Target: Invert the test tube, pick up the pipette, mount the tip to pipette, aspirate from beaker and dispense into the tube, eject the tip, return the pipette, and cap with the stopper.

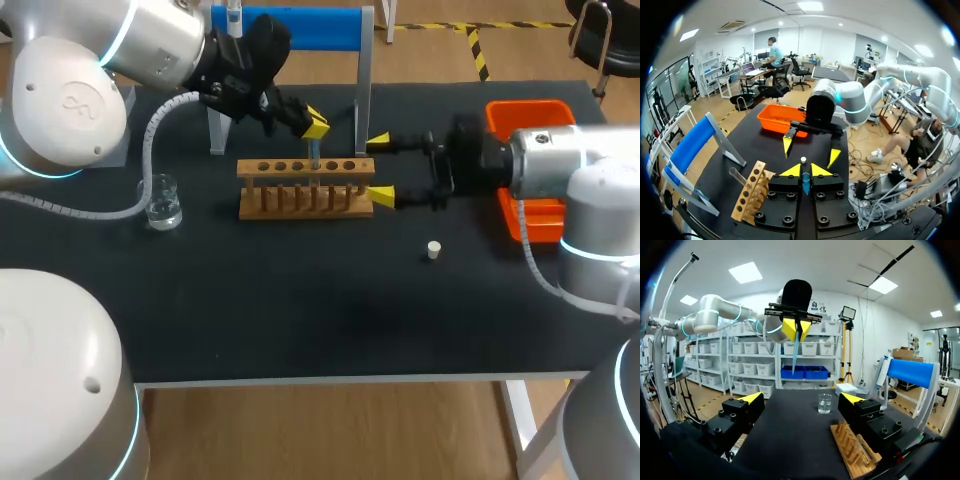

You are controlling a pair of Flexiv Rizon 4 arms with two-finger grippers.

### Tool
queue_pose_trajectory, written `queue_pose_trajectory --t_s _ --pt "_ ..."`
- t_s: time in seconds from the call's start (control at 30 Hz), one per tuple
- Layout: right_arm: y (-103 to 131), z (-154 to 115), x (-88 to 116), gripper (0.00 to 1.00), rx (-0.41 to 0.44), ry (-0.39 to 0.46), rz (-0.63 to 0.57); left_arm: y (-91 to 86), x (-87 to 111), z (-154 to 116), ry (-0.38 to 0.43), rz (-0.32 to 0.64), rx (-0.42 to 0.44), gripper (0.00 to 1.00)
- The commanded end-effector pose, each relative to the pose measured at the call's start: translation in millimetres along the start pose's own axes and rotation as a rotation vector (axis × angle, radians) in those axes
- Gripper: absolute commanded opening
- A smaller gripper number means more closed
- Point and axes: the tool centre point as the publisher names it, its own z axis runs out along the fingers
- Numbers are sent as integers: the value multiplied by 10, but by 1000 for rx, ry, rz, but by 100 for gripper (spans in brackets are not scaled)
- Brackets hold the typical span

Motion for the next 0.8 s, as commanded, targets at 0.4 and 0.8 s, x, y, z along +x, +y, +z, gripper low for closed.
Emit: queue_pose_trajectory --t_s 0.4,0.8 --pt "360 310 127 100 -15 16 21 -6 6 -13 0 -1 -4 0" --pt "472 580 118 100 -17 36 -6 -6 6 -13 0 -1 -4 0"
